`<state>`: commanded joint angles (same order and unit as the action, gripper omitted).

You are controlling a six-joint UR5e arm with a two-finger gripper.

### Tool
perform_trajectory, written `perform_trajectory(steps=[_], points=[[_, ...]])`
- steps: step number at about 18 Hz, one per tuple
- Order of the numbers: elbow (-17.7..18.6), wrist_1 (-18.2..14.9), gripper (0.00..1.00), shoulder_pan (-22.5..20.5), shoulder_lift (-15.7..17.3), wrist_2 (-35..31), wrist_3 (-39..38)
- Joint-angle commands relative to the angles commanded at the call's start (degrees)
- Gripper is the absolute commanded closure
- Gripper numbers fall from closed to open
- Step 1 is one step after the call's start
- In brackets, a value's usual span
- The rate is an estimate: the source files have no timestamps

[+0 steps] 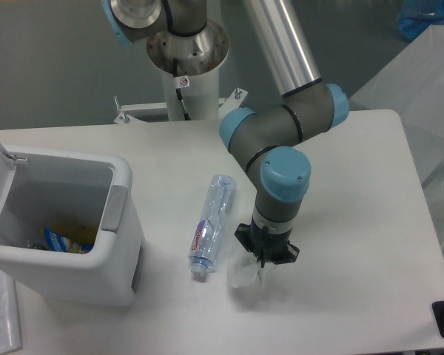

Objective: Place the trash in the trash can
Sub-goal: 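Lower the gripper and close it on the white wrapper, then lift the wrapper, carry it over the white bin, and release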

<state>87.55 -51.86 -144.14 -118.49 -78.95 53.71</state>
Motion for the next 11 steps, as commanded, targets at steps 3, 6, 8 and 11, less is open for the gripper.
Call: perform_trajectory(steps=[3,6,8,11], points=[[-1.85,0.00,1.00,-0.53,2.73,7.46,-4.56],[-2.29,0.00,1.00,-1.67,6.59,16.60,-7.38],[-2.29,0.00,1.00,-1.85,8.96,22.23,-8.26],[-2.20,0.00,1.00,-1.41,13.00,28.13,-10.37]])
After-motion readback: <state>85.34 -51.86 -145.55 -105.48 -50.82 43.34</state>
